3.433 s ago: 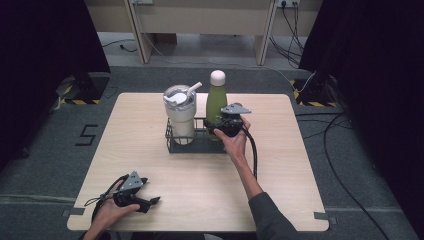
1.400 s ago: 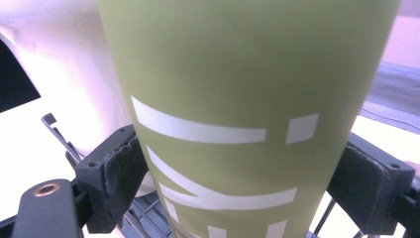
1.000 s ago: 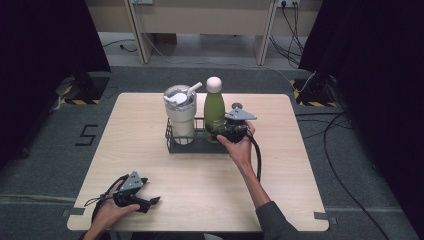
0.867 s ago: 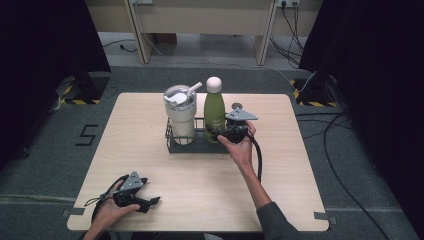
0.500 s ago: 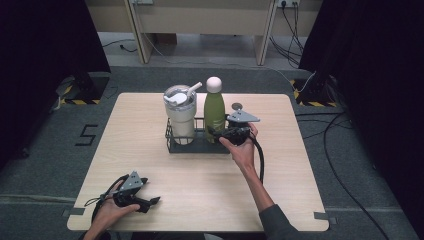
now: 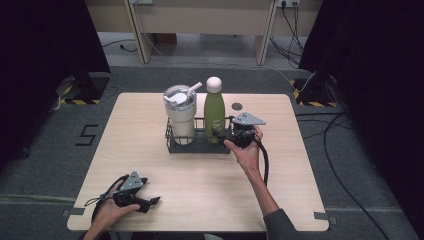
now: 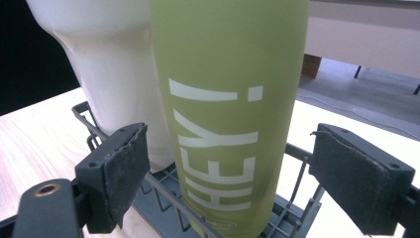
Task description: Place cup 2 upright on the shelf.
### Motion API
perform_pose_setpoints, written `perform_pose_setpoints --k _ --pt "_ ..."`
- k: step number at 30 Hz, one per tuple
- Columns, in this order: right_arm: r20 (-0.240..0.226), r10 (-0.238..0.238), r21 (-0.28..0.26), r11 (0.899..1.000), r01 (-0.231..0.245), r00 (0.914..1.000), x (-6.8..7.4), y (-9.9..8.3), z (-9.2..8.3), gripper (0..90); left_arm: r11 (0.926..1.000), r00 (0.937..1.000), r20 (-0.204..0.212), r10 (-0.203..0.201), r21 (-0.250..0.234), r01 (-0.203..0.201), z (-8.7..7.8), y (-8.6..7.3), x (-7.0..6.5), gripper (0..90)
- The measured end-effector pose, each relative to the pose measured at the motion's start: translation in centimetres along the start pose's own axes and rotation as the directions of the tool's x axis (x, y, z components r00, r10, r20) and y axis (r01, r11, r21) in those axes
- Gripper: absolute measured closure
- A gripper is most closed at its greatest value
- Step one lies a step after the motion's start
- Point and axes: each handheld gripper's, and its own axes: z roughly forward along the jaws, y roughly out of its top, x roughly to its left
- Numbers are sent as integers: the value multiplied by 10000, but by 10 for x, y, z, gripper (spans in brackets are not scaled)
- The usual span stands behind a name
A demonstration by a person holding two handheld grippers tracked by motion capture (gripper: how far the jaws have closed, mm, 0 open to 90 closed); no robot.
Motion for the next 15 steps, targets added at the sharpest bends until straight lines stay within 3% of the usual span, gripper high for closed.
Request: perform_pose_setpoints --k 15 --pt "-23 -18 -62 10000 18 10000 1 -6 -16 154 10000 10000 2 3 1 -3 0 0 0 124"
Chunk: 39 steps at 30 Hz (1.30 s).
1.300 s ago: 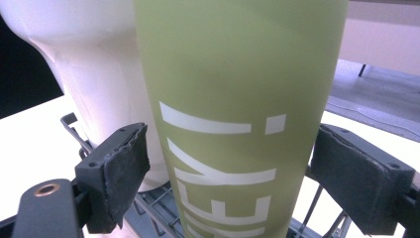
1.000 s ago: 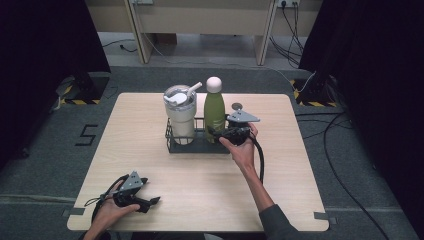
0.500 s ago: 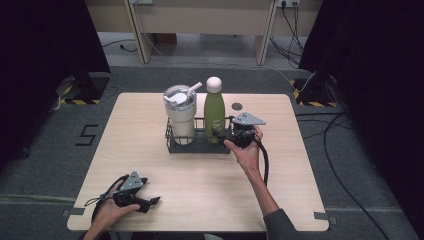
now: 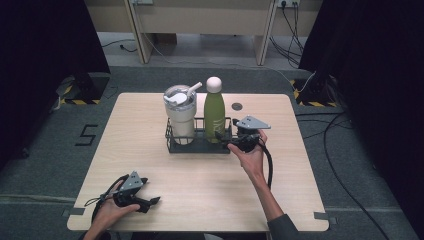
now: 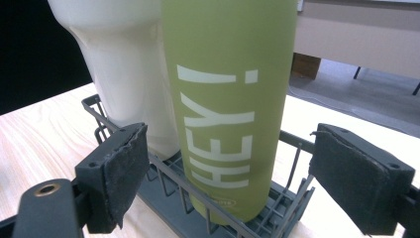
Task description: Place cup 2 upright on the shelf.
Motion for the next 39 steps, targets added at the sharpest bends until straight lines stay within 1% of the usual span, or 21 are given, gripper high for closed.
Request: perform_pose_setpoints --k 9,18,24,39 --pt "40 39 -68 10000 -39 10000 -1 -3 -10 154 10000 10000 0 -5 -2 5 0 0 0 124" --pt "34 30 66 10000 -31 10000 0 -10 -17 153 10000 10000 -3 -7 -3 7 0 0 0 124" --pt "40 32 -6 10000 -32 10000 -1 -11 -22 153 10000 10000 -4 -8 -4 8 0 0 0 124" --pt "28 81 96 9999 -81 10000 0 -22 -34 152 10000 10000 -4 -11 -4 11 0 0 0 124"
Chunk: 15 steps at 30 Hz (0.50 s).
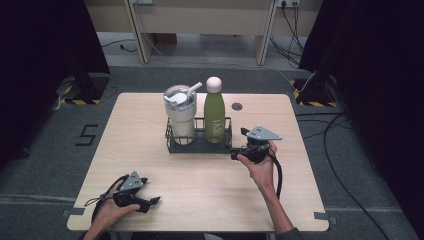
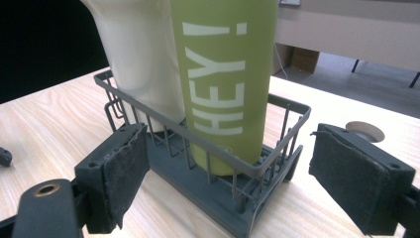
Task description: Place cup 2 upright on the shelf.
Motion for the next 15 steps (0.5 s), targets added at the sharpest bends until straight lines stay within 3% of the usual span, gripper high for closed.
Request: perform_pose_setpoints --k 15 --pt "23 -159 198 9997 158 9999 6 -11 -9 153 10000 10000 -10 10 3 -10 0 0 0 125"
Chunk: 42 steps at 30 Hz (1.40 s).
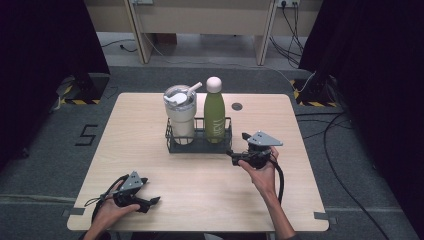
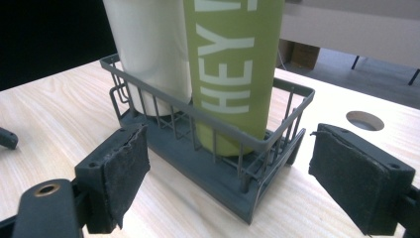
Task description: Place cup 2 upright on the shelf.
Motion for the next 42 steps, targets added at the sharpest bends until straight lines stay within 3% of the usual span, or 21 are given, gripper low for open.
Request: perform_pose_setpoints --k 23,29,31,42 --pt "-61 -42 72 10000 43 10000 9 -17 -23 152 10000 10000 -10 -5 6 5 0 0 0 126" --pt "-28 -72 277 9996 73 10000 11 -24 -29 152 10000 10000 -11 -6 5 6 0 0 0 126" --pt "50 -278 313 9991 277 9996 13 -26 -30 153 10000 10000 -18 -7 -6 7 0 0 0 126" --pt "-87 -116 578 9983 120 9999 16 -39 -35 152 10000 10000 -17 -3 -1 3 0 0 0 126"
